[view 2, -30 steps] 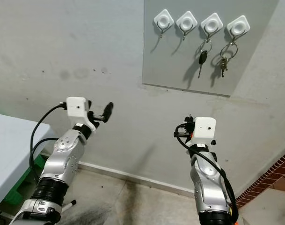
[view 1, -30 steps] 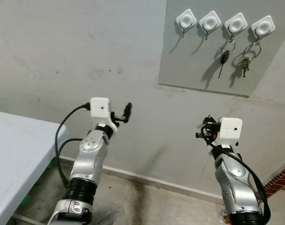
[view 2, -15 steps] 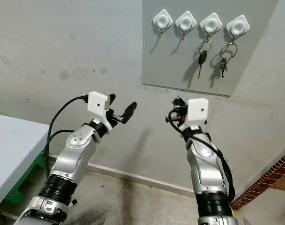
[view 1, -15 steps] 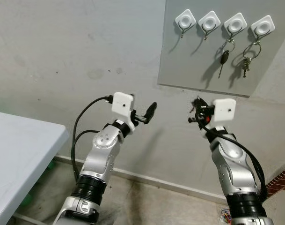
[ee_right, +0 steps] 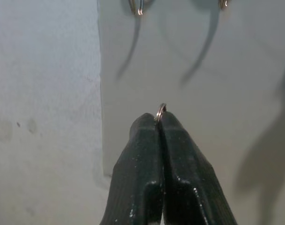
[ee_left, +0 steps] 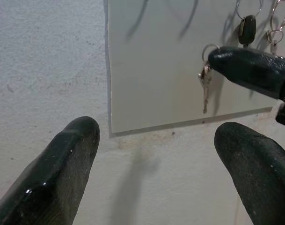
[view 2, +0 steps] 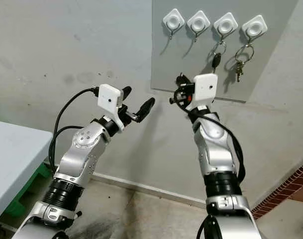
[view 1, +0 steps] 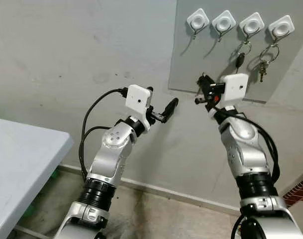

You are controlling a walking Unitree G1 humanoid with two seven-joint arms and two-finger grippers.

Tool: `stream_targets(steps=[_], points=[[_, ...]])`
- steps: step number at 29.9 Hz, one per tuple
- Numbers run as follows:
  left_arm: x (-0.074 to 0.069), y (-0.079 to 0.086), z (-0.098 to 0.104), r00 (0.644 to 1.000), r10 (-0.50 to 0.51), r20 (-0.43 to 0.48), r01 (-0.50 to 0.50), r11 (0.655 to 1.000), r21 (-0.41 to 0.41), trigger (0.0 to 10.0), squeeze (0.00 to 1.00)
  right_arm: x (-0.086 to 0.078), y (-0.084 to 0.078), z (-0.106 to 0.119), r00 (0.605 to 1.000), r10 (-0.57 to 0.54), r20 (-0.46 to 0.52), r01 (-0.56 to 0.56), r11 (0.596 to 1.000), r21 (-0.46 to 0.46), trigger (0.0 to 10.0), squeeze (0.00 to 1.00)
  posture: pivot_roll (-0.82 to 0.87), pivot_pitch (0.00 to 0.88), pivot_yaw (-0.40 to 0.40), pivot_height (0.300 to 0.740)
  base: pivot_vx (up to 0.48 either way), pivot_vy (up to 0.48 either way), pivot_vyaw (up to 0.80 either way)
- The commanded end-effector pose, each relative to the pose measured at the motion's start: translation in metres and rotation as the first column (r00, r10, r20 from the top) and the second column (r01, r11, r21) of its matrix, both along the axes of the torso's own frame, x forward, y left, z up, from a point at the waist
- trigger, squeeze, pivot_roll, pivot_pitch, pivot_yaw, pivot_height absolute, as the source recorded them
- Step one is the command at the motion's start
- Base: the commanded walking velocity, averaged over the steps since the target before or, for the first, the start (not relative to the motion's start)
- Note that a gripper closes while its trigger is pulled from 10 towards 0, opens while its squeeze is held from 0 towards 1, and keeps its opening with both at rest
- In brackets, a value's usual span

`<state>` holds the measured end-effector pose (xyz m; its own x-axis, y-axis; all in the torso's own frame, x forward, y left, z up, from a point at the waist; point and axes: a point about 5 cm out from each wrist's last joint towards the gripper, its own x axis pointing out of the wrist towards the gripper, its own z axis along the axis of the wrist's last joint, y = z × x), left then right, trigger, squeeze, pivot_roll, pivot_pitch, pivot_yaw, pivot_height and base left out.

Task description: Hang keys on a hook

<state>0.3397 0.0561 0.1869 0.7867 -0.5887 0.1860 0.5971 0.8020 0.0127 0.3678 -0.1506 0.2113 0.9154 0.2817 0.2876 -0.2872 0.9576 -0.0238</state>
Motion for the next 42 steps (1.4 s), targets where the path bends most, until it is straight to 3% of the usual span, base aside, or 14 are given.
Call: stream_targets(steps=[1,6,8,29,42], points=[[-0.001,-0.001,0.010,1.000,-0.010,0.029,0.010,1.000,-0.002,10.0,0.00,0.004,0.001,0.014,0.999,0.020,0.045,-0.021,1.000,0.013,10.0,0.00,0.04,0.000,0.033,0.740,0.000,0.000,0.00],[-0.002,-0.002,0.012,0.999,-0.017,0.032,0.017,1.000,-0.004,10.0,0.00,0.007,-0.001,0.022,0.996,0.044,0.078,-0.048,0.997,0.060,10.0,0.00,0.04,0.000,0.031,0.740,0.000,0.000,0.00],[-0.002,-0.004,0.016,0.999,-0.022,0.040,0.023,1.000,-0.012,10.0,0.00,0.008,-0.004,0.031,0.992,0.059,0.115,-0.073,0.989,0.129,10.0,0.00,0.04,0.000,0.027,0.740,0.000,0.000,0.00],[0.005,-0.016,0.042,0.990,-0.087,0.108,0.088,0.996,0.003,10.0,0.00,0.014,0.001,0.050,0.978,0.097,0.185,-0.125,0.980,0.152,10.0,0.00,0.03,0.000,0.032,0.740,0.000,0.000,0.00],[0.004,-0.017,0.043,0.990,-0.093,0.107,0.094,0.996,-0.005,10.0,0.00,0.017,-0.016,0.064,0.973,0.063,0.222,-0.119,0.961,0.251,10.0,0.00,0.03,0.000,0.035,0.740,0.000,0.000,0.00]])
